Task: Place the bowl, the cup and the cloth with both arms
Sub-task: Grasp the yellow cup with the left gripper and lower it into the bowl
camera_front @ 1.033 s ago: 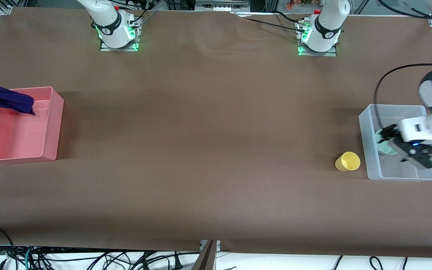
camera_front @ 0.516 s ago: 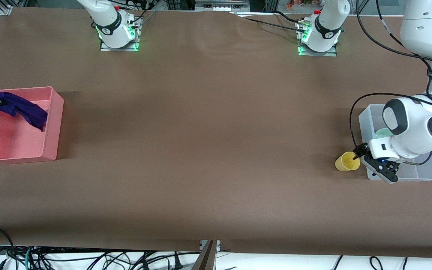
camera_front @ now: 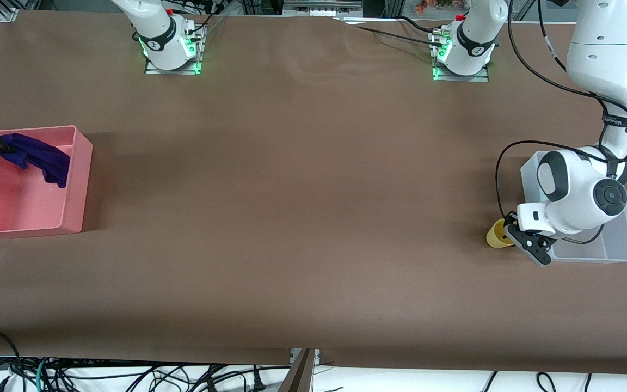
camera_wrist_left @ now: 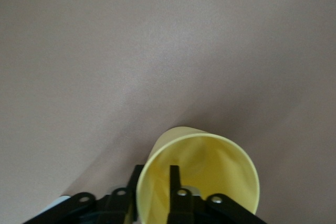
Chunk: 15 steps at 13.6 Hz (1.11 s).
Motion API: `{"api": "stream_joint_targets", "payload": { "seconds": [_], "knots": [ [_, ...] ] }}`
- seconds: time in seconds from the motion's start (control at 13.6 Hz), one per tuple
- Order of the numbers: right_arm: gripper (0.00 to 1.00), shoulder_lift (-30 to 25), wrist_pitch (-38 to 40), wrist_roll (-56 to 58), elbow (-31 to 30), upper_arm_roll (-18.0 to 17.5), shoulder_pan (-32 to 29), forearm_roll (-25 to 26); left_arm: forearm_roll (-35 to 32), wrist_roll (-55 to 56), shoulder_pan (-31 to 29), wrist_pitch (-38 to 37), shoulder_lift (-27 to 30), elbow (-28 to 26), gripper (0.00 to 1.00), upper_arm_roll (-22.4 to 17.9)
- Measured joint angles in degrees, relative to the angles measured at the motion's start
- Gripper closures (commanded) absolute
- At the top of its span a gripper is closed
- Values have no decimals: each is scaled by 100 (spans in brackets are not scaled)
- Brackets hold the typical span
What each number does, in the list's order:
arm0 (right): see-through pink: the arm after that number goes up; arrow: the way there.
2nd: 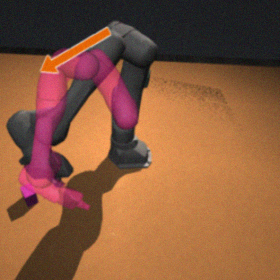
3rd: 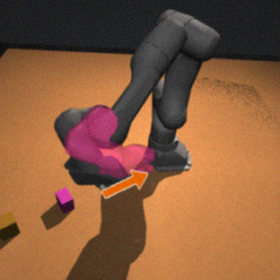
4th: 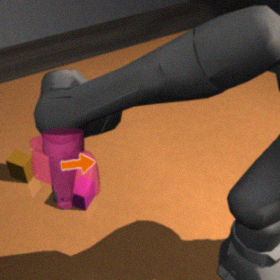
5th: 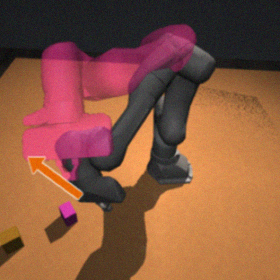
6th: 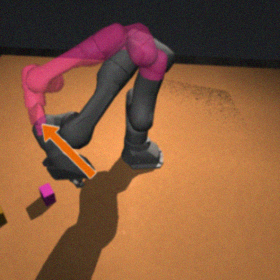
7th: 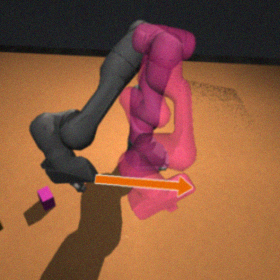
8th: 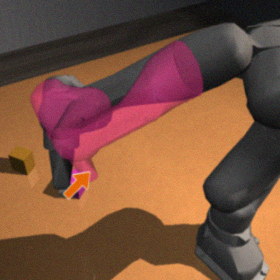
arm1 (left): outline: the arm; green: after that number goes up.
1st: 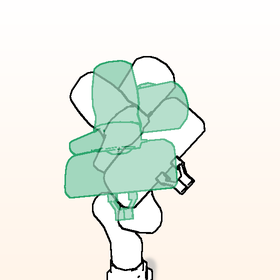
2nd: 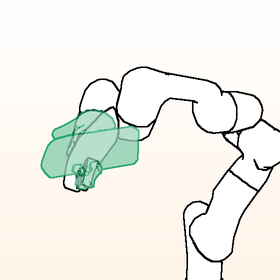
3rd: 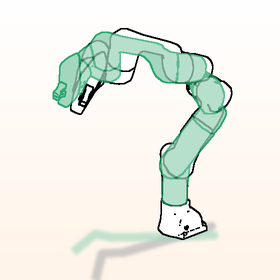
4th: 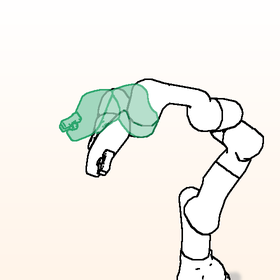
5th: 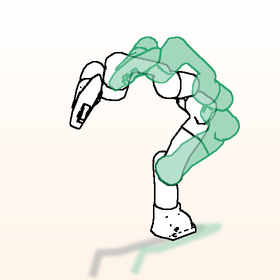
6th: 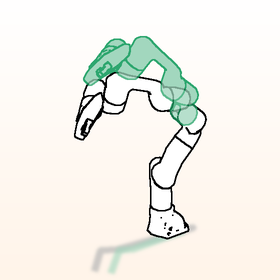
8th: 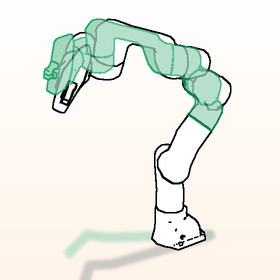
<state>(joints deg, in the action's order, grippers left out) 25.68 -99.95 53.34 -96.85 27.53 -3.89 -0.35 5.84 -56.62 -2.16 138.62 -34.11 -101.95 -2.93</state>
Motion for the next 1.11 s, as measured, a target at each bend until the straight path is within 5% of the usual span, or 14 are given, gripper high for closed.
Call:
{"api": "stream_joint_targets", "payload": {
  "seconds": [0.07,0.15,0.22,0.44,0.66,0.89,1.11],
  "knots": [
    [100,1,-225,0,-120,-2,-2,13,0,-11,0,3,37,39,100,0],
    [65,3,-489,0,-256,-5,-2,16,0,-19,-1,-9,117,71,100,-3],
    [1,6,-750,0,-397,-9,-3,18,0,-19,-10,-94,233,98,100,-13],
    [0,4,-1175,-4,-644,-40,-11,17,0,-20,-140,-814,727,163,100,-66],
    [0,-278,-828,-183,-208,-403,-13,13,-360,-133,-485,-1841,1276,176,100,-165],
    [0,-629,328,-1550,664,-1176,-5,10,-852,-728,-771,-2095,1430,112,100,-446],
    [0,-905,838,-3026,1058,-2281,23,21,-856,-1377,-855,-1359,1174,-142,100,-763]
  ]
}}
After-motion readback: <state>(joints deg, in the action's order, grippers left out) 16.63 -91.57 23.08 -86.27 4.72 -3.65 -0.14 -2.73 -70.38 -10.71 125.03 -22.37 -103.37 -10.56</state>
